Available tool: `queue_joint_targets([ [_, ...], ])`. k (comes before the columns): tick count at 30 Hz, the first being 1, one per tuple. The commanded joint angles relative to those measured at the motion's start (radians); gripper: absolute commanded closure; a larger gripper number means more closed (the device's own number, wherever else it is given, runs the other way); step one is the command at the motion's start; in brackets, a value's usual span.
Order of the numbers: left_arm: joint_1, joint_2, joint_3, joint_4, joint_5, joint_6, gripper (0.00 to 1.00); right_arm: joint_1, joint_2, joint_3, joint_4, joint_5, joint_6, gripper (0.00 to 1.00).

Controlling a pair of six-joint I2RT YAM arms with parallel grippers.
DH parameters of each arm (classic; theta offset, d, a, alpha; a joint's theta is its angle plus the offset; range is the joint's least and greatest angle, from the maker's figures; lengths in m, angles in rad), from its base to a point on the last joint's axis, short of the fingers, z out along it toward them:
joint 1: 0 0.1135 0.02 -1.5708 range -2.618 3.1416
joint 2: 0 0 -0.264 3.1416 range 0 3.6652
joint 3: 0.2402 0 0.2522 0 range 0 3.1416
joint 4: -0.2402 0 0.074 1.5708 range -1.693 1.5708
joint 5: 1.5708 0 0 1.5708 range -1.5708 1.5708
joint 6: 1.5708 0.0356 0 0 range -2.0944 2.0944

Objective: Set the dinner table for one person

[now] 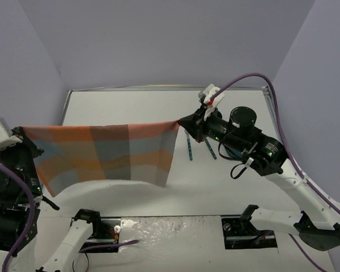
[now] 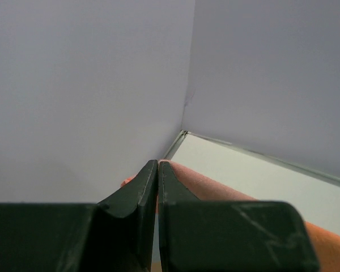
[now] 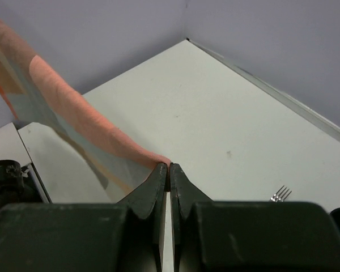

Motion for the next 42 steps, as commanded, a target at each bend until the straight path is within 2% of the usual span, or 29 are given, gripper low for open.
queue_joint_targets([
  [1, -0.002, 0.154, -0.076, 0.066, -0.082, 0.031, 1.00, 0.003, 0.129, 0.023, 0.057, 0.130, 0.093, 1.00],
  [6, 0.000, 0.353, -0.155, 0.210, -0.086, 0.017, 1.00, -0.054, 0.340, 0.052, 0.060, 0.200, 0.158, 1.00],
  [11, 0.066, 0.690, -0.269, 0.420, -0.092, -0.088, 1.00, -0.137, 0.595, 0.044, 0.147, 0.181, 0.188, 1.00],
  [17, 0.150, 0.973, -0.209, 0.419, -0.071, -0.224, 1.00, -0.165, 0.890, 0.159, 0.162, 0.181, 0.117, 1.00],
  [26, 0.248, 1.126, -0.123, 0.398, -0.083, -0.237, 1.00, -0.196, 1.102, 0.356, 0.188, 0.120, 0.013, 1.00],
  [33, 0.254, 1.219, -0.052, 0.432, -0.092, -0.184, 1.00, -0.226, 1.129, 0.402, 0.188, 0.123, -0.015, 0.99],
  [36, 0.254, 1.233, -0.040, 0.445, -0.091, -0.175, 0.98, -0.233, 1.124, 0.426, 0.185, 0.140, -0.037, 0.86],
  [37, 0.254, 1.237, -0.032, 0.444, -0.095, -0.174, 0.93, -0.236, 1.121, 0.435, 0.181, 0.143, -0.044, 0.80],
  [42, 0.254, 1.208, 0.012, 0.403, -0.095, -0.183, 0.48, -0.239, 1.079, 0.499, 0.131, 0.142, -0.046, 0.44],
])
